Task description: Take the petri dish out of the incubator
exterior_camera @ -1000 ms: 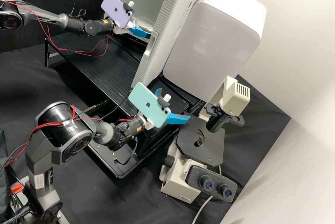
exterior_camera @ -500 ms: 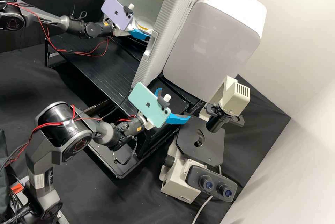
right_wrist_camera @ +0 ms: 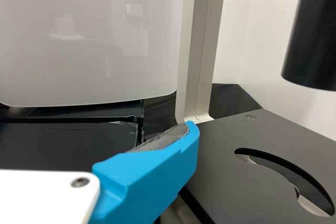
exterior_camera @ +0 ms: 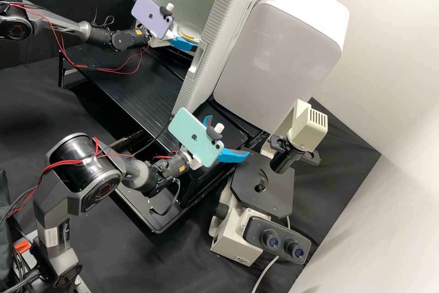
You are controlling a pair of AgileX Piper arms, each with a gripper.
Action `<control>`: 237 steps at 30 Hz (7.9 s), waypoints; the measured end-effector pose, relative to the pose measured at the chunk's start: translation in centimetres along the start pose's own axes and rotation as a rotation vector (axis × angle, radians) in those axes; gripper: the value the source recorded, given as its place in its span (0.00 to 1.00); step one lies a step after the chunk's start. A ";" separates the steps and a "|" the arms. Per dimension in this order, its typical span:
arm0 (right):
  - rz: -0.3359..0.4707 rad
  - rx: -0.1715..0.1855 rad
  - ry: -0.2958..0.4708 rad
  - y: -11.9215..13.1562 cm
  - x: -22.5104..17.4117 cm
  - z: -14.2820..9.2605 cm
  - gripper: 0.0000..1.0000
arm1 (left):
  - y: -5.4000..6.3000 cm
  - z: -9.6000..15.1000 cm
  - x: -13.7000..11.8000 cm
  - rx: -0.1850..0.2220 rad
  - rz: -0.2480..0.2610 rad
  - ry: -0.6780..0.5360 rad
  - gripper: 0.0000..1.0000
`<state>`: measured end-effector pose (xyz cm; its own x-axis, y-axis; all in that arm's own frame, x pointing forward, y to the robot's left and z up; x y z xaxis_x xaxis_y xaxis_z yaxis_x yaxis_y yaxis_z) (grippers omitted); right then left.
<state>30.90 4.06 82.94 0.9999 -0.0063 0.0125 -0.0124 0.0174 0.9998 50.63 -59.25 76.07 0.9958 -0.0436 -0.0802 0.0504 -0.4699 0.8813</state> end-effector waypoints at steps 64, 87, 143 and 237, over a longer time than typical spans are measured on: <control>0.000 0.000 0.000 0.0 0.0 0.0 1.00 | -2.2 0.6 2.3 0.035 0.083 0.037 1.00; 0.000 0.000 0.000 0.0 0.0 0.0 1.00 | -1.4 0.1 3.1 0.046 0.067 0.136 1.00; 0.000 0.000 0.000 0.0 0.0 0.0 1.00 | -1.0 0.4 3.5 0.049 0.066 0.136 0.00; 0.000 0.000 0.000 0.0 0.0 0.0 1.00 | -2.8 1.0 -0.3 0.122 0.080 0.090 0.00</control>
<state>30.90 4.06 82.94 0.9999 -0.0063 0.0125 -0.0124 0.0174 0.9998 50.15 -58.82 73.16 0.9993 -0.0084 0.0355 -0.0339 -0.5714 0.8200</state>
